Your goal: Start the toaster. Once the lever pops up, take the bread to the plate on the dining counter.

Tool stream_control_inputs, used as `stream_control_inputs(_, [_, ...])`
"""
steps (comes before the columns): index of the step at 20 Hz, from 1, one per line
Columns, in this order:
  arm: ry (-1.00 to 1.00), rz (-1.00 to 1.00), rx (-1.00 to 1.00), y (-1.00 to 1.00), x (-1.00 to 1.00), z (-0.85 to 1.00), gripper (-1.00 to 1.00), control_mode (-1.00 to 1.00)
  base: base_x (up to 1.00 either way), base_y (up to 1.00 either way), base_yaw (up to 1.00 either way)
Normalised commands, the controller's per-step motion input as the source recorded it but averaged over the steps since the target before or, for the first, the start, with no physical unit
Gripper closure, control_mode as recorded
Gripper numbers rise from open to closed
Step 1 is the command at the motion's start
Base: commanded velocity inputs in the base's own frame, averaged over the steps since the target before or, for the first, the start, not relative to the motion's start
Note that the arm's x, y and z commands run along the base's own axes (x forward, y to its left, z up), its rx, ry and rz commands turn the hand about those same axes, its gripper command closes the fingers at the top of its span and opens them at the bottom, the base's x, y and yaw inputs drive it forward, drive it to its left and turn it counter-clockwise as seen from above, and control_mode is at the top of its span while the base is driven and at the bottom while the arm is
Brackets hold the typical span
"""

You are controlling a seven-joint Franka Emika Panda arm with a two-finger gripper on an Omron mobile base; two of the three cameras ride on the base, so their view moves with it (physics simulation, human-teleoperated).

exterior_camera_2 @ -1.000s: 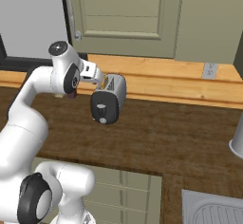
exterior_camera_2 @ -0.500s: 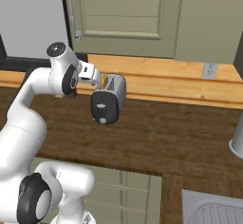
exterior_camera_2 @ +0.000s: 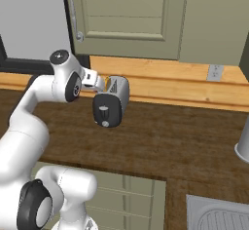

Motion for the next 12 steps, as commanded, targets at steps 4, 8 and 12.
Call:
stream_control_inputs(4, [0.0,0.0,0.0,0.0,0.23,-0.27,-1.0,-1.0,0.0,0.0,0.0])
stream_control_inputs(8, [0.0,0.0,0.0,0.0,0.41,-0.24,-1.0,-1.0,0.0,0.0,0.0])
stream_control_inputs(12, [-0.01,0.0,0.0,0.0,0.38,-0.17,-1.0,-1.0,0.0,0.0,0.0])
